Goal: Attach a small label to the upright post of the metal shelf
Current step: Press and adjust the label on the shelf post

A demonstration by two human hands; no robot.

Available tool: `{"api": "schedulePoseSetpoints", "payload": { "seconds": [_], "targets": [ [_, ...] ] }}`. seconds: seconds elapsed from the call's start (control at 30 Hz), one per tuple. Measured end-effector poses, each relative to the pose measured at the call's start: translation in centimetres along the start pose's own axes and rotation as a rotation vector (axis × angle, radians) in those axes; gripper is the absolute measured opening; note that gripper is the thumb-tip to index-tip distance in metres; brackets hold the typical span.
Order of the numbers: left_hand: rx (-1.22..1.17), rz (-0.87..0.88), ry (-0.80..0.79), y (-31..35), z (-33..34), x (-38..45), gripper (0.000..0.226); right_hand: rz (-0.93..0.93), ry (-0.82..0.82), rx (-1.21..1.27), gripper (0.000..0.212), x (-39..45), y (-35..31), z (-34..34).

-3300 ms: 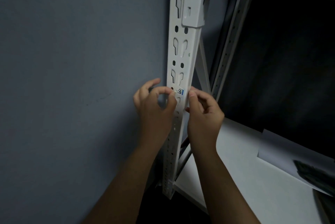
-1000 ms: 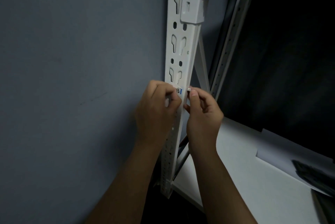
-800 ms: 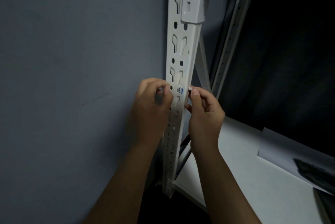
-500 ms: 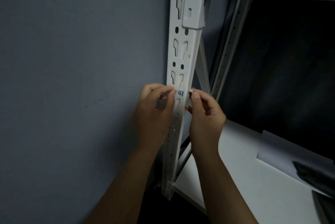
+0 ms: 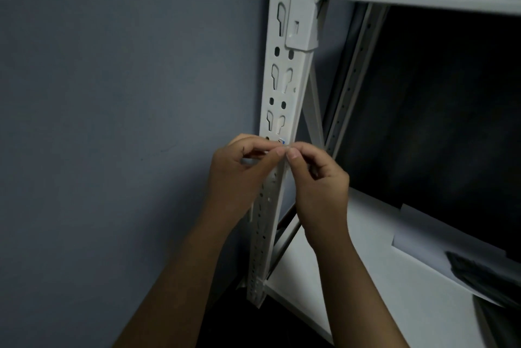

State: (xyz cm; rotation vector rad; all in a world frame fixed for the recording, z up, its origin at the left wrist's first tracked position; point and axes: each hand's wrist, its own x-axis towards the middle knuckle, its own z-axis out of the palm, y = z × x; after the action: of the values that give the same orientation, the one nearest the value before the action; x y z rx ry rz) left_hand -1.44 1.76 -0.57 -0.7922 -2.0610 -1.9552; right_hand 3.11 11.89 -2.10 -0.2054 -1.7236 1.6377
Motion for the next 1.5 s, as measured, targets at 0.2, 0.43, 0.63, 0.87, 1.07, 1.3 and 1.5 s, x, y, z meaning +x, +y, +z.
{"api": "schedulePoseSetpoints", "payload": {
  "seconds": [0.2, 0.43, 0.63, 0.87, 1.07, 1.3, 1.5],
  "targets": [
    [0.16, 0.031, 0.224, -0.6, 0.8, 0.2, 0.012, 0.113, 0.19, 0.006, 0.01, 0.3, 1.1, -0.4],
    [0.455, 0.218, 0.352, -3.1, 2.8, 0.6, 0.006, 0.108, 0.235, 0.107, 0.011, 0.4, 1.6, 0.8],
    [0.551, 0.375, 0.425, -4.1, 2.9, 0.8, 0.002, 0.108, 0.269, 0.123, 0.014, 0.7, 1.9, 1.2],
    [0.439, 0.298, 0.419, -4.2, 2.8, 1.1, 0.01, 0.093, 0.209, 0.1, 0.016, 1.1, 2.3, 0.6],
    [0.419, 0.263, 0.391, -4.0, 3.0, 1.4, 0.011, 0.065, 0.18, 0.057, 0.014, 1.0, 2.2, 0.4],
    [0.492, 0.264, 0.374, -4.0, 3.7, 1.3, 0.005, 0.068, 0.193, 0.025, 0.015, 0.9, 2.3, 0.6],
    [0.513, 0.306, 0.429, -4.2, 3.0, 1.1, 0.009, 0.099, 0.173, 0.088, 0.012, 1.3, 2.2, 0.3]
  ]
}}
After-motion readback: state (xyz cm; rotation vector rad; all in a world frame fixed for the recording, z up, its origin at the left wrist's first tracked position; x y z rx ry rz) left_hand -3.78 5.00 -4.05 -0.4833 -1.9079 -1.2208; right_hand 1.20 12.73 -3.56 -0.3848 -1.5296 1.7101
